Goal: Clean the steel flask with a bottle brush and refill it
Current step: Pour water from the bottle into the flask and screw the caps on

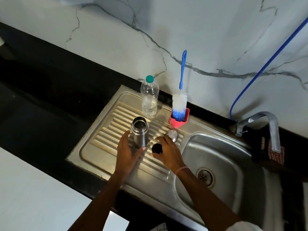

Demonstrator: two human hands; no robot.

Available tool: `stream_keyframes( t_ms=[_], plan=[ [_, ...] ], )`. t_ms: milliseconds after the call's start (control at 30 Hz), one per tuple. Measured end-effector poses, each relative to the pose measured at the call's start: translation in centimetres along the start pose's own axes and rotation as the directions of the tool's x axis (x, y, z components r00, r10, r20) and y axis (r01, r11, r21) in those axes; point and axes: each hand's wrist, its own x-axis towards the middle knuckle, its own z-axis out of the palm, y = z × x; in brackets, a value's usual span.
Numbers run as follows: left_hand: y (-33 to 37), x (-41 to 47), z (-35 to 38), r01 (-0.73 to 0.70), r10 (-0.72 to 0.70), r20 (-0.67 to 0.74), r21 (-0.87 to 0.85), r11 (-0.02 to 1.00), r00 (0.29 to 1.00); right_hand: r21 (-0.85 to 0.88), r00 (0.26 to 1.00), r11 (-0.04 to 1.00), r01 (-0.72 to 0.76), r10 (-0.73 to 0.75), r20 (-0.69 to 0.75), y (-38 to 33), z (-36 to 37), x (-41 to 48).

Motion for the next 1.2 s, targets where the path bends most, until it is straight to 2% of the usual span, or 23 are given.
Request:
stream_keyframes(
  t_ms=[167,367,600,700,800,933,1100,1200],
  plan=[
    [2.2,1.5,0.4,0.003,-0.003,-0.017,-0.006,1.000,1.000,-0.035,0.999,0.999,-0.006,0.007,0.038,-0.3,0.3,0.1],
    [3.8,2.6,0.7,0.060,-0.062,-0.049,-0.042,0.997,0.997,0.235,0.989,0.966,-0.107,0.127,-0.071,0.3,-0.7,-1.7],
    [4.3,2.6,0.5,0.090,-0.094,-0.042,-0.075,0.993,0.995,0.466,0.973,0.880,-0.090,0.178,-0.148,-0.2,-4.6,-4.9],
    [5.6,1.4,0.6,0.094,-0.097,-0.029,-0.097,0.991,0.995,0.605,0.952,0.795,-0.049,0.220,-0.211,-1.3,-8.5,-6.0],
    [8.2,0.0,0.9,0.060,-0.066,-0.036,-0.134,0.989,0.997,0.757,0.927,0.651,0.052,0.251,-0.280,-2.5,-12.9,-7.1],
    [11.8,-1.9,1.7,0.010,-0.009,0.010,-0.142,0.990,1.000,0.820,0.926,0.545,0.174,0.194,-0.325,-3.8,-17.8,-9.0],
    [15.3,-3.8,3.0,-0.085,0.097,0.140,-0.090,0.992,0.985,0.783,0.930,0.562,0.266,0.065,-0.362,-4.5,-22.1,-11.5],
    [17.0,-4.7,3.8,-0.145,0.151,0.207,-0.045,0.988,0.967,0.710,0.918,0.644,0.286,0.028,-0.396,-4.3,-23.6,-12.7]
  ],
)
